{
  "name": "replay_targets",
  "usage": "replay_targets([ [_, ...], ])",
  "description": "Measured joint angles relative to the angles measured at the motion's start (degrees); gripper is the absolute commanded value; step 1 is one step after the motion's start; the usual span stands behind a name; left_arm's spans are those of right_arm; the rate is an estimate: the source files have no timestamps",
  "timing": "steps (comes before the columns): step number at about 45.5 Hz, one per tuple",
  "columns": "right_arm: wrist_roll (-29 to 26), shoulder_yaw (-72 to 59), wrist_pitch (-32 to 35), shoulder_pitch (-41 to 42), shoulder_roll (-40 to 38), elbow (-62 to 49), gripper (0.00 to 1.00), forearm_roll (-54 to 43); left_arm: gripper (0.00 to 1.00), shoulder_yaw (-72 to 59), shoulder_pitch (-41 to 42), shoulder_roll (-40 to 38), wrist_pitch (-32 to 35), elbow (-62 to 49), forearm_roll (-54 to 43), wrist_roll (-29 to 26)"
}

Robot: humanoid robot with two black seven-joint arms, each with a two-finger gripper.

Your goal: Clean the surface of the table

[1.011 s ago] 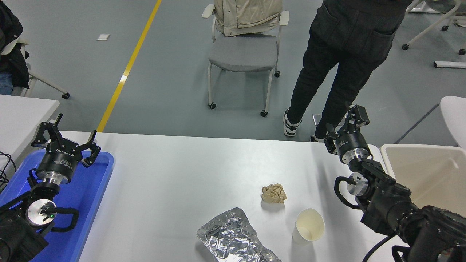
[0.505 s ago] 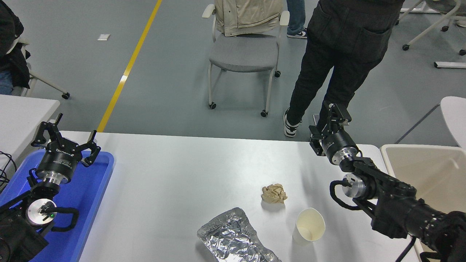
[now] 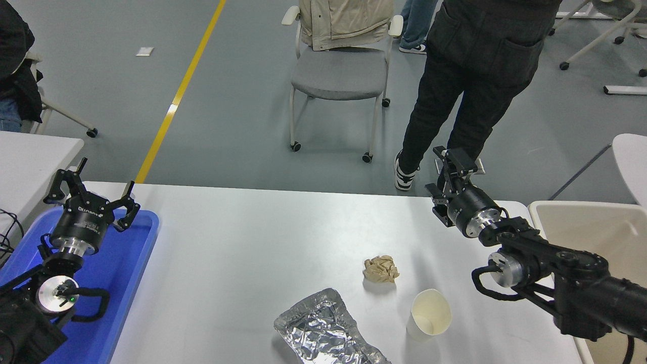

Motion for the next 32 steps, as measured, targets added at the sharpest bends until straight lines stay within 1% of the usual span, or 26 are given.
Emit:
replay_targets([
  [6,-1.04,-2.67,-0.54,1.76,-3.03,4.01,1.0,-3.57,1.0,0.0,0.01,0.0,-0.01,0.0,-0.01,0.0],
  [12,-4.52,-4.75,-0.86,3.34,-6.62,9.17,1.0,-9.49,1.0,0.0,0.01,0.0,-0.01,0.0,-0.01,-0.01],
  [27,-20.24,-6.67,-0.82,6.47,-14.33,21.03,1.0,-27.56,1.0,0.0,0.02,0.0,-0.01,0.0,-0.01,-0.04],
  [29,-21.48,-6.9,-0.7,6.87,-14.96,22.1,1.0,-29.35,1.0,0.0,0.01,0.0,-0.01,0.0,-0.01,-0.04],
  [30,-22.9,-7.63,-0.46,7.72,-15.75,23.47,1.0,-31.85,1.0,0.0,0.01,0.0,-0.01,0.01,-0.02,-0.04],
  [32,-23.37,-8.38,-0.4,8.16,-16.01,23.92,1.0,-33.2,1.0,0.0,0.02,0.0,-0.01,-0.01,-0.01,-0.04],
])
